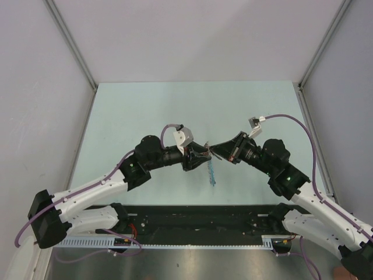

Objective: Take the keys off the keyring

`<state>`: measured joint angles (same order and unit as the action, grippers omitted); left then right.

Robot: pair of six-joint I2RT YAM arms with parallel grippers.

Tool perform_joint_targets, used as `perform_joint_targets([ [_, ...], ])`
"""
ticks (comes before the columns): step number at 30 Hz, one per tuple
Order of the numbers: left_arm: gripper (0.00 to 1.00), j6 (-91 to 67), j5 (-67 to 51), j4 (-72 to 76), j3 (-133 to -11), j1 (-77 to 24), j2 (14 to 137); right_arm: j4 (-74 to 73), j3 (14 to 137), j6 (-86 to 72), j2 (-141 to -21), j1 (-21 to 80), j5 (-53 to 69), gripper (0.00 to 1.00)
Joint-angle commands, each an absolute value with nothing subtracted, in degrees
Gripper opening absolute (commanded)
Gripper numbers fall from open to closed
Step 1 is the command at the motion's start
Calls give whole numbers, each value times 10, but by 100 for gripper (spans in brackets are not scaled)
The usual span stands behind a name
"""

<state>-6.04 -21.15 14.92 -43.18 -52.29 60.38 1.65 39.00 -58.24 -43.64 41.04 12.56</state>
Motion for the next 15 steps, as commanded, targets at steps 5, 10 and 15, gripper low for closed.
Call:
perform_joint_targets([
  [5, 43, -45, -200, 137, -458, -527, 589, 62, 394, -570, -422, 410, 129, 0],
  [10, 50, -32, -177, 103, -431, -527, 548, 67, 394, -589, -421, 410, 122, 0],
  [15, 54, -51, -134, 122, -407, -526, 514, 63, 394, -595, -417, 410, 109, 0],
])
